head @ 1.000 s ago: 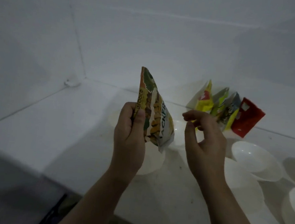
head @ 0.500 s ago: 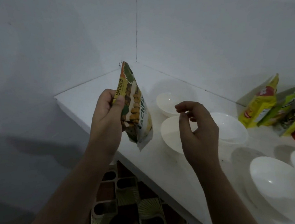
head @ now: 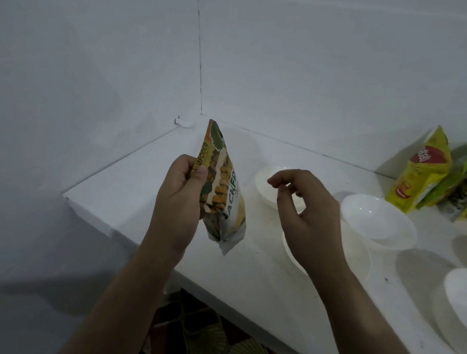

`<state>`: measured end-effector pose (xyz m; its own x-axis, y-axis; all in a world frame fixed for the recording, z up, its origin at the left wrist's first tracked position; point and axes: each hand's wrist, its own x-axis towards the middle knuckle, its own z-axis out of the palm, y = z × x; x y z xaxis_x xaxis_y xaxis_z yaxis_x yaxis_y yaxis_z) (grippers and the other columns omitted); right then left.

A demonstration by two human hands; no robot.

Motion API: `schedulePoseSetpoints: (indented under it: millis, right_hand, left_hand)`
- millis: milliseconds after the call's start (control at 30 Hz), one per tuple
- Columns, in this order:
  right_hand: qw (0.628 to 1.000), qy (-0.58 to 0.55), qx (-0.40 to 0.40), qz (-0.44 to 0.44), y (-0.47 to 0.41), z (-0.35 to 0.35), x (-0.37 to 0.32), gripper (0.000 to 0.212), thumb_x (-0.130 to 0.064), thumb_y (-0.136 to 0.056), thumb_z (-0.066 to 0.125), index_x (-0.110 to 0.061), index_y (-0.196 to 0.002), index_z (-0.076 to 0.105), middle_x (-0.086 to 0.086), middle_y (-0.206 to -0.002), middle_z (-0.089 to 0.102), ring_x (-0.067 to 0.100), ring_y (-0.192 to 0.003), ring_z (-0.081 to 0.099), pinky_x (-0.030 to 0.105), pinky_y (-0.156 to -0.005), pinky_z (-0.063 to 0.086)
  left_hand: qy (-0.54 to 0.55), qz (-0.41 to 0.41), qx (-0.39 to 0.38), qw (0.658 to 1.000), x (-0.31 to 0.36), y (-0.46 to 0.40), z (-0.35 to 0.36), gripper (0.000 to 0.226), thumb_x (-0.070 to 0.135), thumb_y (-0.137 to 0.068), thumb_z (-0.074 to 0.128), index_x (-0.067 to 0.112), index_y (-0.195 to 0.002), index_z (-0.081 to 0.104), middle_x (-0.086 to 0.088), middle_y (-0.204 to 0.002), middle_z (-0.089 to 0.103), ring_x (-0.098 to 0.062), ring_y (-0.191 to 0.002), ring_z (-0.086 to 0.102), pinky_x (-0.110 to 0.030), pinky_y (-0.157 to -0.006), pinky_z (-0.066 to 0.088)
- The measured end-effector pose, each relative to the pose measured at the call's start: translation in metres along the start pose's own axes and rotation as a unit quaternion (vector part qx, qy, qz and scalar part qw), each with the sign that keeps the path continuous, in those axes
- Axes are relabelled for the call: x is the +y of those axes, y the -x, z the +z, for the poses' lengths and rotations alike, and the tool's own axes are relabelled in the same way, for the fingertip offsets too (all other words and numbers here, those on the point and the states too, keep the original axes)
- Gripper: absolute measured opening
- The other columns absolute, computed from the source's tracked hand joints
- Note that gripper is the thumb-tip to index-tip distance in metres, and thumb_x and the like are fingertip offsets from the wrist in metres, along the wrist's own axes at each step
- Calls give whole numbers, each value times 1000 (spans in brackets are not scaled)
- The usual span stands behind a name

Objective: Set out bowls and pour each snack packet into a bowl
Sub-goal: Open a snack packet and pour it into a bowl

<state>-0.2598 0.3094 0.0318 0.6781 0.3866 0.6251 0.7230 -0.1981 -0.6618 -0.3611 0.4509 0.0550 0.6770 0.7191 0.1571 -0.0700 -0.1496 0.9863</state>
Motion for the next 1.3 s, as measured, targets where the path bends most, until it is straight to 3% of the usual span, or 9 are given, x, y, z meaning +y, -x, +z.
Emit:
schedulePoseSetpoints:
  millis: [200,467,567,667,800,900,1033,1133,1300]
  right_hand:
    - [997,37,-21,65,-15,42,2,29,-4,-94,52,-31,-97,62,-20,-98,62,-7,-94,54,3,-72,40]
    - [994,31,-37,97,-18,92,7,31,-15,-92,49,-20,-116,68,-10,-111,65,1,-94,59,12,-76,49]
    - [991,20,-48,122,-16,101,7,31,-8,-94,52,-22,-116,68,-11,-109,65,3,-95,60,13,-75,50]
    - [987,24,-47,149,-16,105,7,32,-7,-96,51,-26,-116,67,-13,-111,65,3,-97,61,16,-74,53]
    - [980,42,-53,187,-18,103,6,28,-12,-100,49,-28,-115,66,-16,-113,65,-5,-94,60,4,-70,48]
    - [977,7,-26,213,-21,100,4,24,-17,-102,48,-31,-109,67,-19,-102,69,-2,-92,63,11,-70,52]
    - [970,-34,-13,242,-27,98,-3,19,-24,-102,48,-26,-93,66,-12,-85,69,8,-81,66,31,-75,58]
    - [959,-54,-39,275,-31,99,-7,32,-36,-103,45,-15,-85,62,4,-82,65,22,-82,64,49,-81,56]
    - [945,-72,-97,305,-40,97,-16,43,-52,-100,43,-18,-87,66,7,-88,68,28,-90,65,53,-88,55]
  left_hand:
    - [-93,-20,-100,990,-24,-56,-11,20,23,-103,40,13,-89,50,-8,-90,66,-3,-65,59,-12,-50,44]
    - [-115,-37,-207,971,-40,-92,-16,19,23,-102,42,18,-88,55,-8,-87,65,-21,-78,62,-35,-66,50]
    - [-115,-50,-245,961,-47,-95,-15,8,22,-100,46,22,-100,54,0,-92,65,-14,-83,65,-31,-70,56]
    - [-64,-103,-270,955,-50,-103,-13,12,22,-98,50,28,-108,47,5,-101,63,-8,-88,65,-22,-66,52]
    - [127,-235,-257,929,-48,-119,-15,18,32,-101,42,26,-108,58,0,-99,73,-24,-96,70,-36,-73,57]
    - [174,-263,-293,902,-54,-123,-11,32,23,-101,45,5,-120,64,-24,-116,67,-42,-111,63,-52,-92,54]
    - [193,-230,-329,895,-58,-120,-8,28,20,-99,51,-2,-113,61,-21,-97,68,-29,-87,68,-40,-75,59]
    - [115,-155,-349,917,-54,-121,-8,19,21,-99,52,6,-94,63,-8,-78,66,-19,-71,66,-31,-62,56]
    - [26,-50,-345,937,-51,-125,-10,29,21,-99,50,4,-76,58,6,-53,48,-8,-51,48,-19,-50,42]
